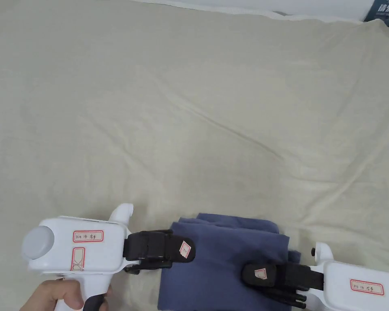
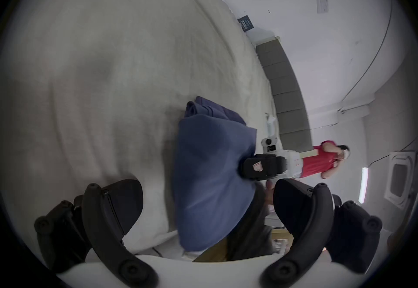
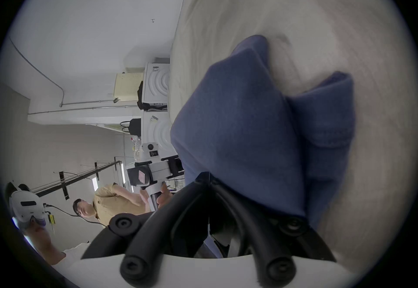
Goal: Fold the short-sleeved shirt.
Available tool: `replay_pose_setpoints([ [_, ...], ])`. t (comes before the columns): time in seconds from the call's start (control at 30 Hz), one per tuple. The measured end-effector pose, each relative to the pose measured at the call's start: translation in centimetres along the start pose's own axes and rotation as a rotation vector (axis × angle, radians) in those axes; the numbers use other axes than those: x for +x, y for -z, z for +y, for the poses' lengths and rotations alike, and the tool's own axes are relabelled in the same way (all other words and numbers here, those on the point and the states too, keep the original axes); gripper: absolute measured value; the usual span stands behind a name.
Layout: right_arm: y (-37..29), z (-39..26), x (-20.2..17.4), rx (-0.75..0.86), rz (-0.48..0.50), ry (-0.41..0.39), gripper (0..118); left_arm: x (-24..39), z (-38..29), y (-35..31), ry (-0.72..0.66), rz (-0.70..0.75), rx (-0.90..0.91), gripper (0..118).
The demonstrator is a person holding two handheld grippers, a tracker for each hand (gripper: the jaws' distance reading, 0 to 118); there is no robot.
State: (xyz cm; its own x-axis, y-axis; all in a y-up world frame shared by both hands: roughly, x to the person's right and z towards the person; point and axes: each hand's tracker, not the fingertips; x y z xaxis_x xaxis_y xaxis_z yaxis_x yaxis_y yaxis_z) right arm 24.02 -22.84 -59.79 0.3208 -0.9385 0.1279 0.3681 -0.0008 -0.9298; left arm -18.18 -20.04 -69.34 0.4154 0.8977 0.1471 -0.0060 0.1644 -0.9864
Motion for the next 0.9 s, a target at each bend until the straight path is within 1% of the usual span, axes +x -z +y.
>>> replay_pose_setpoints([
  [0.07,0.0,0.0,0.0,0.002,0.000,0.002,0,-0.7,0.6,1.0,-0.011,-0.035,-0.029,116],
  [0.2,0.1,-0.2,-0.2,0.006,-0.006,-0.001,0,-0.2,0.4,2.7,0.018,-0.087,-0.046,115],
  [0.23,0.1,-0.2,-0.3,0.006,-0.009,0.000,0,-0.1,0.3,3.0,0.012,-0.095,-0.049,109],
  [0.27,0.0,-0.2,-0.6,0.006,-0.012,0.005,0,0.3,0.1,3.2,0.009,-0.086,-0.060,74],
  [0.3,-0.3,-0.3,-0.9,0.012,-0.022,0.010,0,0.8,-0.2,3.4,0.025,0.045,-0.074,23],
  [0.33,-0.6,-0.4,-1.3,0.018,-0.035,0.007,0,-0.5,0.5,2.6,0.097,0.248,-0.071,17],
  [0.37,-0.9,-0.6,-2.1,0.027,-0.060,-0.019,0,-1.5,0.3,2.3,0.096,0.122,-0.062,17],
  [0.4,-1.3,-0.8,-2.7,0.036,-0.086,-0.051,0,-1.6,0.5,2.1,0.011,0.018,-0.052,17],
  [0.43,-1.7,-0.9,-3.3,0.036,-0.114,-0.069,0,-1.4,0.5,1.7,-0.009,0.038,-0.043,17],
  [0.47,-2.3,-1.1,-3.8,0.042,-0.133,-0.086,0,-0.2,0.0,1.9,0.042,0.062,-0.043,17],
  [0.5,-2.9,-1.2,-4.3,0.053,-0.130,-0.088,0,0.4,0.0,1.4,0.088,0.098,-0.037,17],
  [0.6,-4.2,-1.0,-5.5,0.069,-0.113,-0.107,0,0.9,1.2,-1.9,0.100,0.123,-0.023,17],
  [0.63,-4.6,-0.6,-5.9,0.065,-0.110,-0.114,0,0.9,2.0,-3.6,0.111,0.151,-0.018,17],
  [0.73,-5.4,0.8,-7.8,0.111,-0.142,-0.163,0,1.3,4.3,-11.0,0.177,0.329,0.044,17],
  [0.77,-5.6,1.3,-8.7,0.131,-0.139,-0.184,0,0.9,5.3,-14.5,0.162,0.381,0.072,17],
  [0.83,-6.0,2.2,-9.5,0.158,-0.143,-0.200,0,0.0,7.0,-20.8,0.114,0.472,0.099,17],
  [0.9,-6.6,3.0,-10.1,0.198,-0.155,-0.214,0,-2.4,9.3,-27.3,0.080,0.606,0.118,17],
])
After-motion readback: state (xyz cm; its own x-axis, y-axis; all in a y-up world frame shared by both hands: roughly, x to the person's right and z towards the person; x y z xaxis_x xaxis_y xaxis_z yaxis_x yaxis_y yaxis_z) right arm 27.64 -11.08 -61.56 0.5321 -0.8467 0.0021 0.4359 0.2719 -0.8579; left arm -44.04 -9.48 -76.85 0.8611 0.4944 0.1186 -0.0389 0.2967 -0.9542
